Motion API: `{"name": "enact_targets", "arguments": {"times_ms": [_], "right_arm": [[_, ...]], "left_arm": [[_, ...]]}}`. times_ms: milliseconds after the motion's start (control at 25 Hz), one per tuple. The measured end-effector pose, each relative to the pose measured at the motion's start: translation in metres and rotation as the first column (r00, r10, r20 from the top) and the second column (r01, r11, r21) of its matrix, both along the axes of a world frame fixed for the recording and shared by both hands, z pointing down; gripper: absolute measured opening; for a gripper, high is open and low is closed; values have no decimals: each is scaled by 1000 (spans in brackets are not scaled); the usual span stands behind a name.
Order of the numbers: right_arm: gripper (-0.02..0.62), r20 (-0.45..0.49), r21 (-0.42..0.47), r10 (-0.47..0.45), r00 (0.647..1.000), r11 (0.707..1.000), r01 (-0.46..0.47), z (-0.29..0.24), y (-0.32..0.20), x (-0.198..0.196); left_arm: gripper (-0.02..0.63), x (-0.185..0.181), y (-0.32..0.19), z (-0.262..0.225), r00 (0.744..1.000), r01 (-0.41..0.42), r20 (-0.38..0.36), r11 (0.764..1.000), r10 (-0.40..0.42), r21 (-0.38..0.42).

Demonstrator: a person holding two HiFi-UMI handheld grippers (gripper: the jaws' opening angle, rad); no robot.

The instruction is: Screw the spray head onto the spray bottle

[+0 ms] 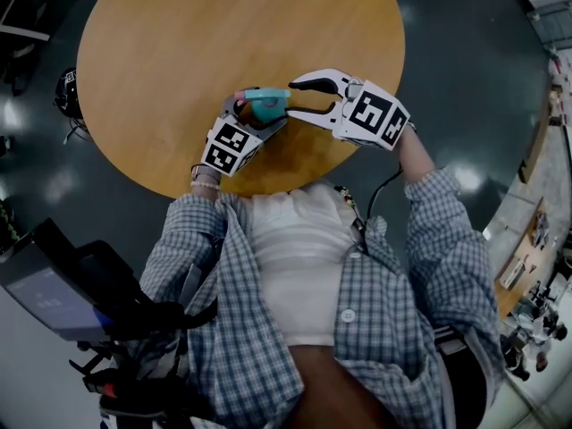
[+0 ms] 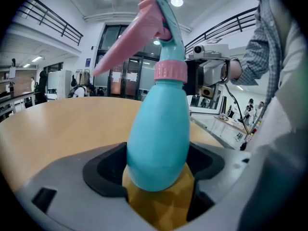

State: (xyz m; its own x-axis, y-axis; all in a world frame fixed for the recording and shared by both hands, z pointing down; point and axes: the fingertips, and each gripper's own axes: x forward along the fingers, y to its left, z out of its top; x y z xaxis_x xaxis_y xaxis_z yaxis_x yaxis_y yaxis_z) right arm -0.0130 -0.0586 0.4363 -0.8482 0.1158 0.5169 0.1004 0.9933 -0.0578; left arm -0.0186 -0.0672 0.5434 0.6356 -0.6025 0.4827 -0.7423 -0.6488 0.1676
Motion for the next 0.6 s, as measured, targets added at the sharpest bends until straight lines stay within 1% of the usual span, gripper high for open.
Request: {"name": "enact_targets", "arguments": {"times_ms": [200, 360, 480, 520, 600], "right_arm": [[161, -53, -3, -130, 990, 992, 130, 14, 10, -16], [161, -36, -38, -196, 980, 980, 195, 11, 14, -25], [156, -26, -60, -229, 973, 972, 227, 12, 17, -28], [136, -20, -57, -232, 972, 971, 231, 12, 17, -29], [124, -7, -44, -233, 972, 972, 233, 12, 17, -30]], "left_arm": [[383, 0, 6, 0, 999, -39, 4, 999, 39, -8], [383, 0, 9, -1, 999, -51, 3, 999, 51, -10], [383, 1, 9, -1, 999, -52, 1, 999, 52, -11], [383, 1, 10, -1, 999, -52, 1, 999, 52, -12], [383, 1, 10, -1, 999, -52, 1, 999, 52, -12]]}}
